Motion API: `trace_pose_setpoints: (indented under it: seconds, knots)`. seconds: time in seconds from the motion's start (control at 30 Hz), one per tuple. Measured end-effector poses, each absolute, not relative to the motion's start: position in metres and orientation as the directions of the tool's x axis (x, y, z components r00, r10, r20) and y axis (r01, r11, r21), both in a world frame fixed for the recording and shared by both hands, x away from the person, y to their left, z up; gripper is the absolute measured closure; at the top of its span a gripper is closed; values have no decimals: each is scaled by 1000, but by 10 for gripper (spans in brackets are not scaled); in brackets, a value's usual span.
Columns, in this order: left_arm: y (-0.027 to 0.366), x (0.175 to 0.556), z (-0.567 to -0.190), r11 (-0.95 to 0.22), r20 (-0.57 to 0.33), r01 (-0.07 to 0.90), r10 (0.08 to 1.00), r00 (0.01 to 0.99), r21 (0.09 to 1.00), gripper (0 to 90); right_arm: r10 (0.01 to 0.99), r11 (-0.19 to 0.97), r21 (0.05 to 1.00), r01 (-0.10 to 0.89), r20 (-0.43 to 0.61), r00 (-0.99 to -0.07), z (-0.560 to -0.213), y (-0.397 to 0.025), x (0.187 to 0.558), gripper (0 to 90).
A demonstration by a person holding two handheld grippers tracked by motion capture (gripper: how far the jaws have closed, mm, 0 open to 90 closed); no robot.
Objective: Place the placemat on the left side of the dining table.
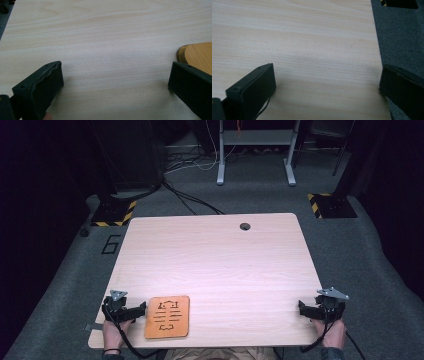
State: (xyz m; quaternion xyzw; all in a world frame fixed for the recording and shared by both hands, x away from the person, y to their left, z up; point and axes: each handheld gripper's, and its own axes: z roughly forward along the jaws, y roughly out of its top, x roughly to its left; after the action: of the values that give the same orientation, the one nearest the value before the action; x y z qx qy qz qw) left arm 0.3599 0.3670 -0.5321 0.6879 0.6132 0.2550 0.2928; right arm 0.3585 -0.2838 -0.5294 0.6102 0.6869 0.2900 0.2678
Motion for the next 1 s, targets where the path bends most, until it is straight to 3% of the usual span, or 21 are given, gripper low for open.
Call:
trace_pose_setpoints:
  seconds: [0.5, 1.0]
  knots:
    - [366, 360, -532, -73, -9, 694, 993, 114, 716, 0, 992, 71, 740, 669, 16, -123, -525, -284, 358, 0]
    - [366, 360, -532, -75, -8, 695, 993, 116, 715, 0, 965, 95, 751, 653, 92, -246, -505, -240, 356, 0]
